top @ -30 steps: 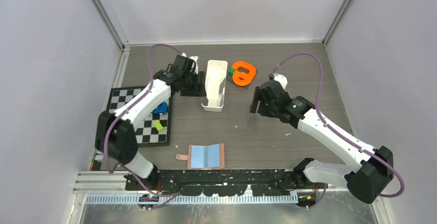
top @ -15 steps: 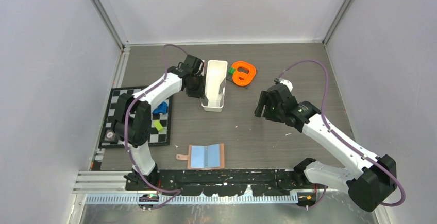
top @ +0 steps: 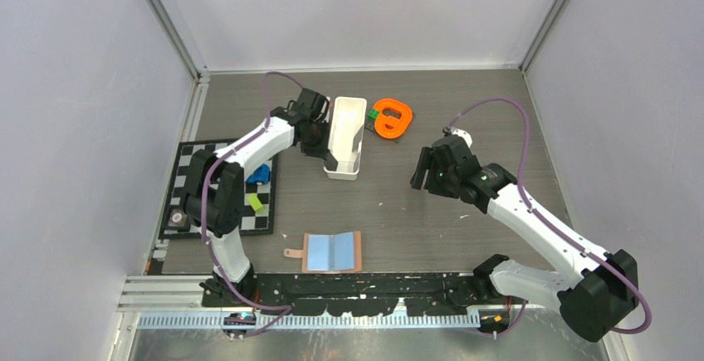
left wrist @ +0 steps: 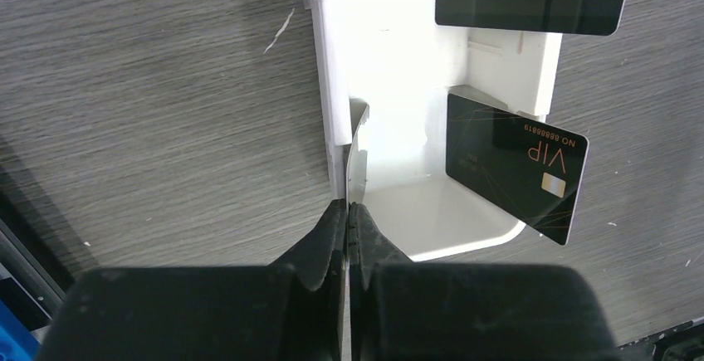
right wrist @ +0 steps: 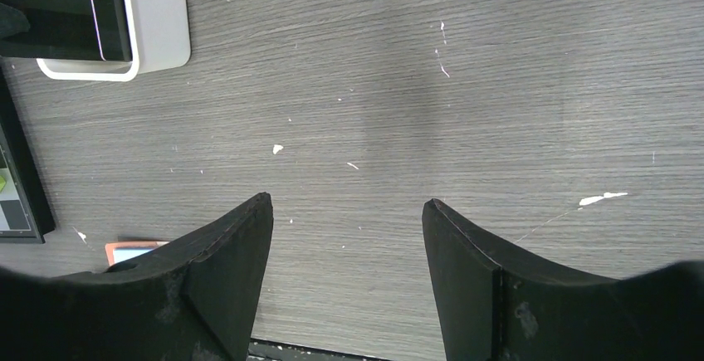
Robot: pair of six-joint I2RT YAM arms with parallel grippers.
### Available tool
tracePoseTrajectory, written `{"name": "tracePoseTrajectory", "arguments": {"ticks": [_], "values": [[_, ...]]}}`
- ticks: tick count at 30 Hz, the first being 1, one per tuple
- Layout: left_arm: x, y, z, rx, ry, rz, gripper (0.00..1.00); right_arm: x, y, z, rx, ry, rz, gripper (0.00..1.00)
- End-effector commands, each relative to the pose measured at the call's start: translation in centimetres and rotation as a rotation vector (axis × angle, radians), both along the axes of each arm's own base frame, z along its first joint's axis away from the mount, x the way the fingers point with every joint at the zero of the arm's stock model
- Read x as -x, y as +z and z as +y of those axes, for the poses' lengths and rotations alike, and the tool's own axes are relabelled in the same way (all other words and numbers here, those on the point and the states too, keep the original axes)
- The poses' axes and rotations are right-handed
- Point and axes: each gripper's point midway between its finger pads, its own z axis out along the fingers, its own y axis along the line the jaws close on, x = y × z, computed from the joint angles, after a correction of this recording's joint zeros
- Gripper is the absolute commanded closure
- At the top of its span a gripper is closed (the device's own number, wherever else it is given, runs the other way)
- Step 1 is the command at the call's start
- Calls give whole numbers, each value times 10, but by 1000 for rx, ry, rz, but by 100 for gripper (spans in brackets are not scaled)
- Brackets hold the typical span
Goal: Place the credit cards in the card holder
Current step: Pick up the credit card from the storage box.
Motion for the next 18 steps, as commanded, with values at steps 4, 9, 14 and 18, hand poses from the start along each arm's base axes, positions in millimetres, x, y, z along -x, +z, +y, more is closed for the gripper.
{"name": "tracePoseTrajectory", "arguments": {"ticks": [4,9,14,18], "values": [[-5,35,-2,43,-6,-68,100,-6,16,2,-28,9,-62,29],[1,61,-7,98,-23,-108,100,-5,31,-2,-26,10,-94,27],[21,94,-13,189,-94,-162,100,0,65,7,-77,104,-179,23],[56,127,-23,320,-224,-216,100,22,98,39,-220,342,-253,19]]}}
